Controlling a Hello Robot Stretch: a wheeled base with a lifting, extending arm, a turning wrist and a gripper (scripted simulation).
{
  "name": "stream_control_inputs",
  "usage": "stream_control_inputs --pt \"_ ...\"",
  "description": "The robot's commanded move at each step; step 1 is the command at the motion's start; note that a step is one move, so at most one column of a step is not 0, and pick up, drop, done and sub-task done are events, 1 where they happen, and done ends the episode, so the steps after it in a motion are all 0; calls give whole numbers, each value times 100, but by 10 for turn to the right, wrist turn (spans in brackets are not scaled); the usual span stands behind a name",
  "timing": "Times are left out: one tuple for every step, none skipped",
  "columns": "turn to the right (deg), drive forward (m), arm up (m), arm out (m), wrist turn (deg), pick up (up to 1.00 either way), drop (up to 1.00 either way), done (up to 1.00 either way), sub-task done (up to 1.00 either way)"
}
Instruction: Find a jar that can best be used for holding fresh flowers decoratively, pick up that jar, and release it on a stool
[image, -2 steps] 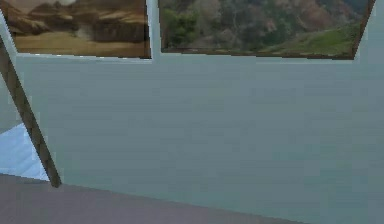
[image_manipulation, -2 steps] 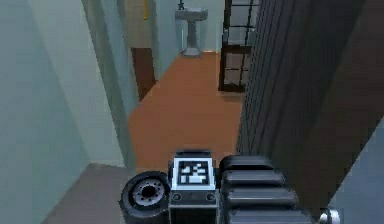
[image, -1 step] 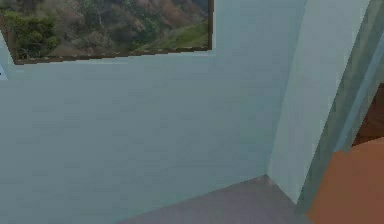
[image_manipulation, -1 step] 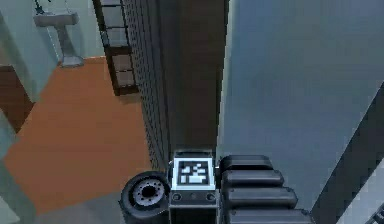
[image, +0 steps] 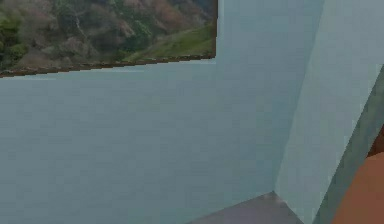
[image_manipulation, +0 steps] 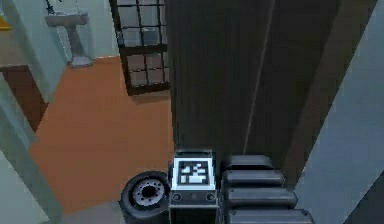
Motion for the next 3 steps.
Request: stream_control_inputs --pt "300 0 0 0 0 0 0 0 0" --pt "0 5 0 0 0 0 0 0 0" --pt "210 0 0 0 0 0 0 0 0"
